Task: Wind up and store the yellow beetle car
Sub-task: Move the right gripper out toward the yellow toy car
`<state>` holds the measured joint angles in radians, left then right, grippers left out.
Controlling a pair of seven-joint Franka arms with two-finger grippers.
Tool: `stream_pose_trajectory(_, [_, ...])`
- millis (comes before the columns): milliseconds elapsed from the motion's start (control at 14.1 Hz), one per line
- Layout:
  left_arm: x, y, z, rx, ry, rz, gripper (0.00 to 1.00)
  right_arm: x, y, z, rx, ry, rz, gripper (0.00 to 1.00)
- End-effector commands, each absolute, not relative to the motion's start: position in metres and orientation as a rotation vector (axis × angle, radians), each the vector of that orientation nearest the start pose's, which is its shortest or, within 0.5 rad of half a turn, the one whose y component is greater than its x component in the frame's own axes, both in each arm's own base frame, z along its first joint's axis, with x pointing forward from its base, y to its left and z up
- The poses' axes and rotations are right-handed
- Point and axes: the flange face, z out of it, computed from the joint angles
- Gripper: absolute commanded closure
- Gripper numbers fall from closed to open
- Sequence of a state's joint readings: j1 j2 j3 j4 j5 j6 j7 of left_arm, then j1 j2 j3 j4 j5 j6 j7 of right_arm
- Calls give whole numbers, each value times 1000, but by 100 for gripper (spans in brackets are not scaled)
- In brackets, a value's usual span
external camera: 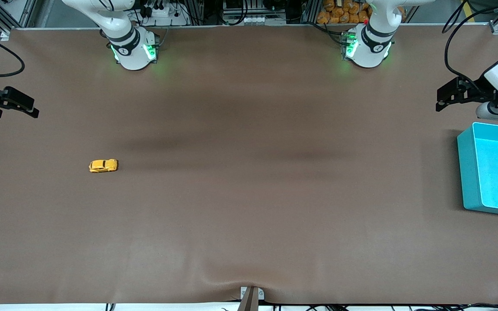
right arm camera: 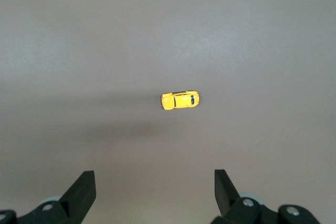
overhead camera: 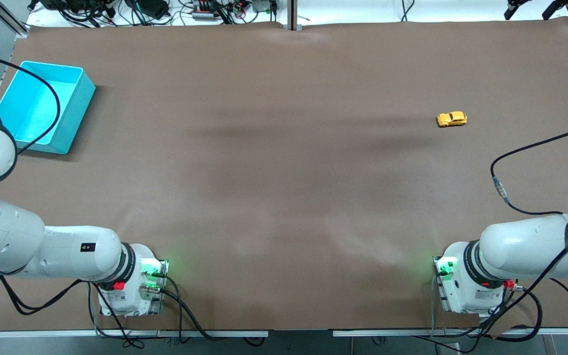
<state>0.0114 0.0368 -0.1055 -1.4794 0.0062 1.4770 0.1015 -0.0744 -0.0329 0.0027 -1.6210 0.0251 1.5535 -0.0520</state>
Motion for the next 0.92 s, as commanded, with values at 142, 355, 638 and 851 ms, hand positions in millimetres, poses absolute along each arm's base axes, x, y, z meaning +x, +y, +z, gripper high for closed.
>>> stream_pose_trajectory(142, [555, -49, 642, -3103, 322, 55, 0, 539, -63, 619, -3100, 70, 85, 0])
stream_pose_trajectory(355, [555, -50, 642, -3105, 322, 55, 0, 540, -66, 616, -3105, 101, 96, 0])
stream_pose_trajectory(638, [555, -51, 642, -3103, 326, 55, 0, 545, -74, 605, -3098, 246, 126, 0])
stream_pose_trajectory(851, [555, -51, 642, -3103, 326, 55, 0, 550, -74, 582, -3094, 434, 201, 0])
